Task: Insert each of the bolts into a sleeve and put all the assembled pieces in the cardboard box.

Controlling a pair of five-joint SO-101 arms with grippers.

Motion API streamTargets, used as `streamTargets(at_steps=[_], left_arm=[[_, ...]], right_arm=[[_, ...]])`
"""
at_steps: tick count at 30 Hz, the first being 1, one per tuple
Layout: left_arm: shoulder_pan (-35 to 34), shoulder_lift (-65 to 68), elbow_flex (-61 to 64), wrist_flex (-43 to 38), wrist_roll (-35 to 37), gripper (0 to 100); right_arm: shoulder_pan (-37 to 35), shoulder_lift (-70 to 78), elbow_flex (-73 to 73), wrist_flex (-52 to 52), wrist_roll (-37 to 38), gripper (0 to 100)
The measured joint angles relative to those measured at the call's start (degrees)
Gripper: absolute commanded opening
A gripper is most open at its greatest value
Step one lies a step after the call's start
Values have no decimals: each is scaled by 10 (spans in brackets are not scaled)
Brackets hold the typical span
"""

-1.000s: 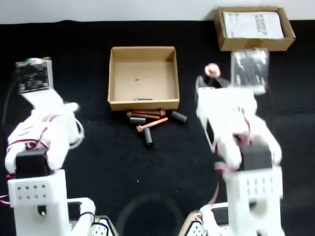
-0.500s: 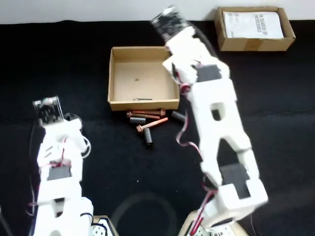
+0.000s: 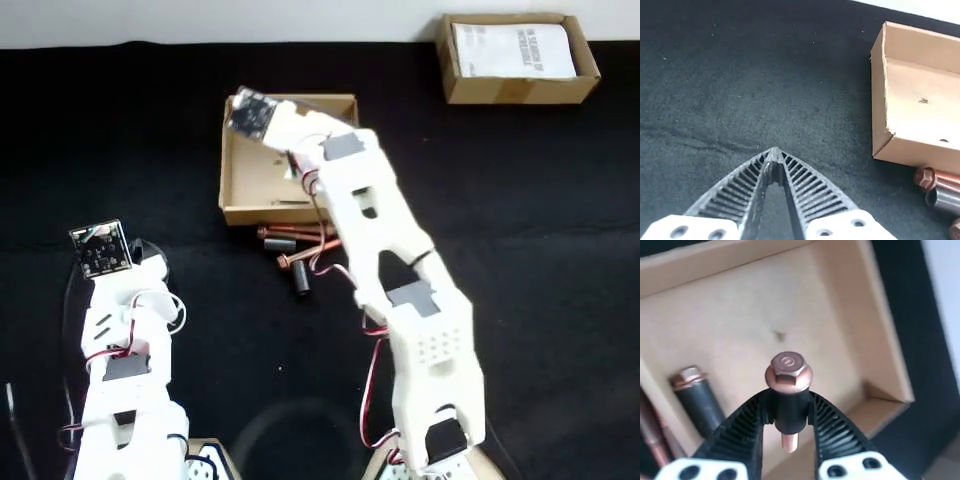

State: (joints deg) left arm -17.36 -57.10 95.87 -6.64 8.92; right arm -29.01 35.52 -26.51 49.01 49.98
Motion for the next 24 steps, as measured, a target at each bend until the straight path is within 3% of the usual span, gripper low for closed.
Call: streamTargets(at_steps=[5,12,20,24], left_arm=[[0,0,0,0,0,9],[0,0,0,0,0,9],[0,0,0,0,0,9],[0,0,0,0,0,10]], right_arm=[[-12,18,-2,59,0,30],[-26,18,-20,176,-56,243],[-27,16,-88,258,-75,213],[-28,-9,-149,345,-132,212]])
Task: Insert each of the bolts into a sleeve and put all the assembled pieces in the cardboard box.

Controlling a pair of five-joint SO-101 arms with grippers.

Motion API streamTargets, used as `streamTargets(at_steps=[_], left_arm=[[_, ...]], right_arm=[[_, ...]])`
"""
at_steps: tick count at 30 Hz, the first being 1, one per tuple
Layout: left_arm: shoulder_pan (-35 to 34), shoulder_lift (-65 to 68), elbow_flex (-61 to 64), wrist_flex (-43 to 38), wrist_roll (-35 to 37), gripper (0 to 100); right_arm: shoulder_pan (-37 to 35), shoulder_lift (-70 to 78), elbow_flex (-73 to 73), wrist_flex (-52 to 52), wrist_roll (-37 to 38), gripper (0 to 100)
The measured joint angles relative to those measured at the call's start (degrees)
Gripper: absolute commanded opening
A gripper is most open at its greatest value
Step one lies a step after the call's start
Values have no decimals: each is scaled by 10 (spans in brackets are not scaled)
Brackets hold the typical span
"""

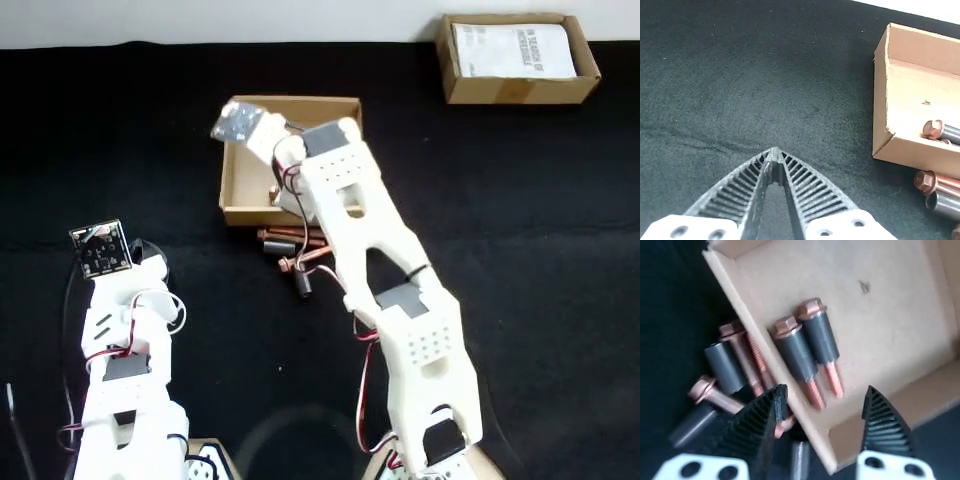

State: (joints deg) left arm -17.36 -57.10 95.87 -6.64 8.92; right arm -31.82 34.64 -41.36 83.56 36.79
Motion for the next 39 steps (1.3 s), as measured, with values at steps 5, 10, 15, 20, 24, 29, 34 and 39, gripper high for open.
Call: streamTargets(at_steps=[5,10,15,20,24,29,34,39], left_arm=[[0,0,0,0,0,10],[0,0,0,0,0,11],[0,0,0,0,0,11],[0,0,0,0,0,11],[0,0,0,0,0,11],[0,0,0,0,0,11],[0,0,0,0,0,11],[0,0,0,0,0,11]], right_arm=[[9,-71,-53,142,-77,212],[49,-156,-43,167,-156,212],[55,-261,89,169,-168,212],[63,-333,294,127,-168,212],[100,-348,426,4,-164,212],[115,-348,547,-130,-91,212],[113,-348,611,-228,-73,212],[115,-308,607,-272,-72,212]])
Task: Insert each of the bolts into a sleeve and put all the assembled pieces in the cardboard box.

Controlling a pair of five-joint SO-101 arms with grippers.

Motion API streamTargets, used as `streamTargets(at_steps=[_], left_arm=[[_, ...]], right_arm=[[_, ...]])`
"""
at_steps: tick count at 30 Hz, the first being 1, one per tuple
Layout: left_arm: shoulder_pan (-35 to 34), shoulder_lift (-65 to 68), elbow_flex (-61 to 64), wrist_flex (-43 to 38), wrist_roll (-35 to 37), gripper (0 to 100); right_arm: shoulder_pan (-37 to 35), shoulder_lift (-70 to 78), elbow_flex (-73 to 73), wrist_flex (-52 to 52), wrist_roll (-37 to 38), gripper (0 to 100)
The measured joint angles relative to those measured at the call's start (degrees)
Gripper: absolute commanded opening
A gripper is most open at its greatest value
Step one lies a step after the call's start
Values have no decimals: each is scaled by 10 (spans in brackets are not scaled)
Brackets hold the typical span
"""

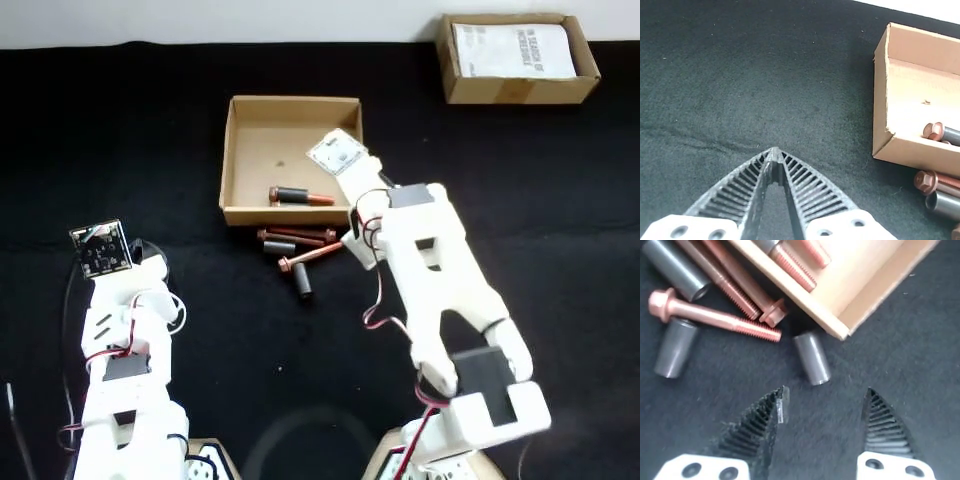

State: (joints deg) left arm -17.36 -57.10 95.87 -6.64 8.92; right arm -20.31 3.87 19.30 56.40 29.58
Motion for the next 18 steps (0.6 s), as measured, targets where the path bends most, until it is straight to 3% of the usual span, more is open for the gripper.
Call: streamTargets(at_steps=[14,18], left_arm=[[0,0,0,0,0,11],[0,0,0,0,0,11]], right_arm=[[1,208,-151,-4,2,204],[4,236,-170,-4,2,0]])
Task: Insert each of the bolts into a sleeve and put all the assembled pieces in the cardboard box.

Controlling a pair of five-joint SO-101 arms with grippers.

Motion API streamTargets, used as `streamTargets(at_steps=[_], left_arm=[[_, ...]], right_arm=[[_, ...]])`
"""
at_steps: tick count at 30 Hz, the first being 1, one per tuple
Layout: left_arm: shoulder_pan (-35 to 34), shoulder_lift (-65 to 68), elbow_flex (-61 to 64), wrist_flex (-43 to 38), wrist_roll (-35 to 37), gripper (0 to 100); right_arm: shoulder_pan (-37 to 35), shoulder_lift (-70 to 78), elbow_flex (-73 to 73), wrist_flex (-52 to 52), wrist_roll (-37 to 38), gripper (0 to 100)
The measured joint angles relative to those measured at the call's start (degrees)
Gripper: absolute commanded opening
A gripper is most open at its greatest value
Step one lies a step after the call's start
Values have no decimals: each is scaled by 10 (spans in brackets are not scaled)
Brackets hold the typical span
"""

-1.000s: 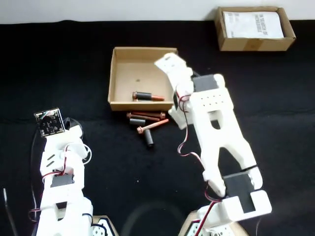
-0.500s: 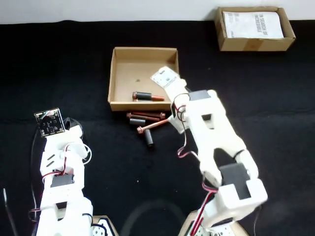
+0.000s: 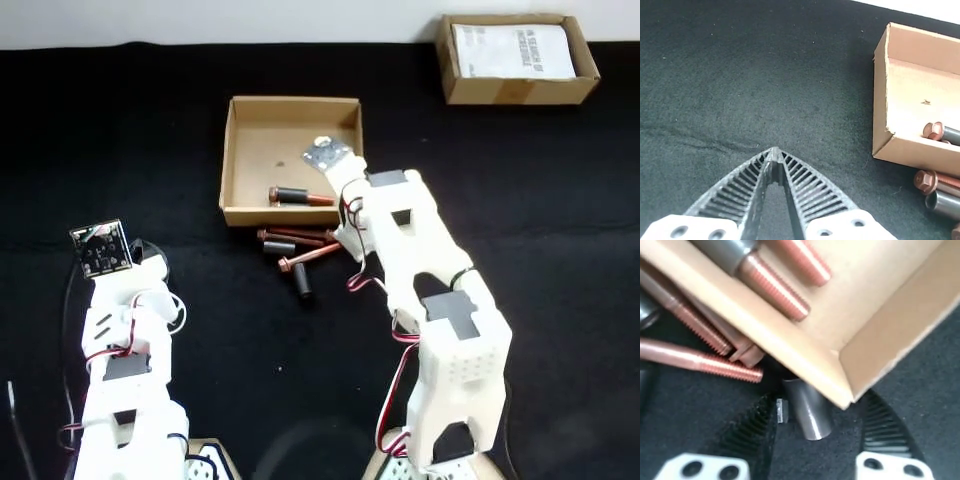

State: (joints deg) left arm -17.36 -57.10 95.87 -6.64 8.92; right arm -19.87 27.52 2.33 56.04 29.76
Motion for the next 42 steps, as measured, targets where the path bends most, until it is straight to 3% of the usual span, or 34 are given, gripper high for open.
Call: streamTargets(at_steps=[8,16,26,32,42], left_arm=[[0,0,0,0,0,11],[0,0,0,0,0,11],[0,0,0,0,0,10],[0,0,0,0,0,10],[0,0,0,51,0,9]], right_arm=[[20,10,-14,-11,1,8],[17,-24,-105,188,0,8],[18,-223,-283,415,0,8],[74,-393,-292,444,-57,7],[166,-762,-70,445,-64,7]])
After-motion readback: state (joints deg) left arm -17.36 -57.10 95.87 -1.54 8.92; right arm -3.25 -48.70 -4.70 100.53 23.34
